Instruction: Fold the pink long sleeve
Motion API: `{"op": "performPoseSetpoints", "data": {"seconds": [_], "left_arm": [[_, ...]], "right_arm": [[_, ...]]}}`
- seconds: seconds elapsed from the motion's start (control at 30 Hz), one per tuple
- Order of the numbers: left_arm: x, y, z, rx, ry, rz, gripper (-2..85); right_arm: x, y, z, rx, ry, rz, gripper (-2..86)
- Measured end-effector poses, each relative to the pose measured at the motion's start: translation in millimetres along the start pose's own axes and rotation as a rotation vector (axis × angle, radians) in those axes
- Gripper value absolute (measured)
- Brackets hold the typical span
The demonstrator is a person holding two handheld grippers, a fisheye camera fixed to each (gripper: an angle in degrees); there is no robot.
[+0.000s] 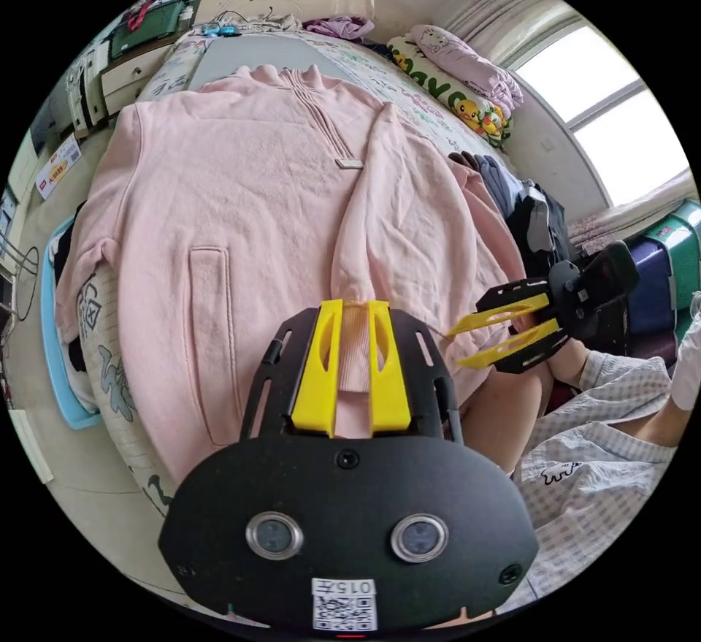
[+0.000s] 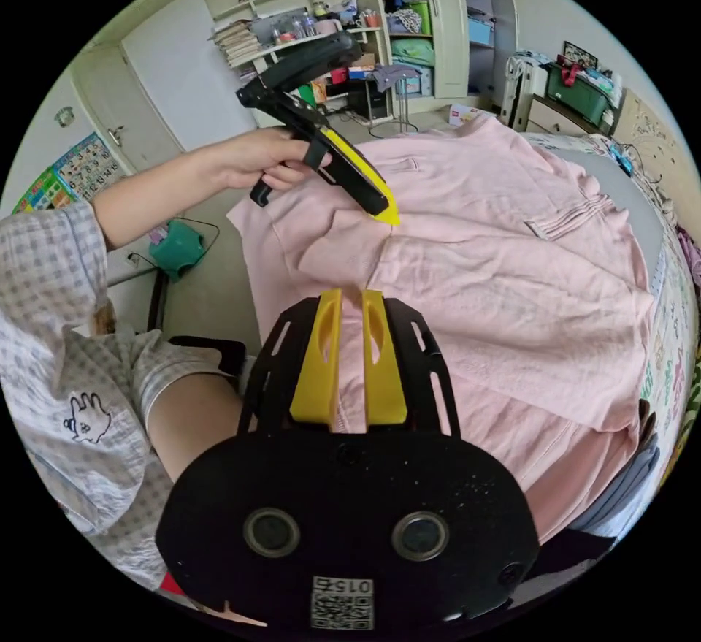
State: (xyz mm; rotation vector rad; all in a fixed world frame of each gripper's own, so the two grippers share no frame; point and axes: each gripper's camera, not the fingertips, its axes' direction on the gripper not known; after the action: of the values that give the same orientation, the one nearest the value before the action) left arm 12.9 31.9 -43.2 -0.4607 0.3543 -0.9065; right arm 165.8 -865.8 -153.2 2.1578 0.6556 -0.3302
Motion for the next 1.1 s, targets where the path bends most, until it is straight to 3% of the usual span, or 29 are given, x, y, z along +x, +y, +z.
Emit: {"op": "performPoseSetpoints", "data": {"seconds": [0.23, 0.4, 0.6, 0.67, 0.77, 0.87, 1.1], "left_arm": [[42, 17, -32, 0.098, -0.209, 0.03, 2.1], [40, 19, -7, -0.007, -0.212, -0.011, 3.7], [85, 49, -31, 0.079, -0.306, 0.029, 8.0], [116, 59, -35, 0.108, -0.272, 0.113, 8.4], [160, 66, -23, 0.104, -0.15, 0.261, 9.3], [182, 67, 1, 0.081, -0.171, 0.321, 9.4], [177, 81, 23, 0.038, -0.099, 0.248, 7.1]], "right_arm": [[-23, -23, -25, -0.049, -0.043, -0.036, -0.4], [2, -51, -81, 0.045, -0.11, -0.04, 1.1], [171, -33, -207, 0.343, 0.071, 0.451, 5.3], [246, 1, -235, 0.463, 0.111, 0.734, 6.3], [317, 11, -231, 0.465, 0.076, 0.931, 8.7], [355, -18, -215, 0.477, 0.03, 0.98, 10.4], [395, -91, -167, 0.334, 0.224, 0.97, 3.4]]}}
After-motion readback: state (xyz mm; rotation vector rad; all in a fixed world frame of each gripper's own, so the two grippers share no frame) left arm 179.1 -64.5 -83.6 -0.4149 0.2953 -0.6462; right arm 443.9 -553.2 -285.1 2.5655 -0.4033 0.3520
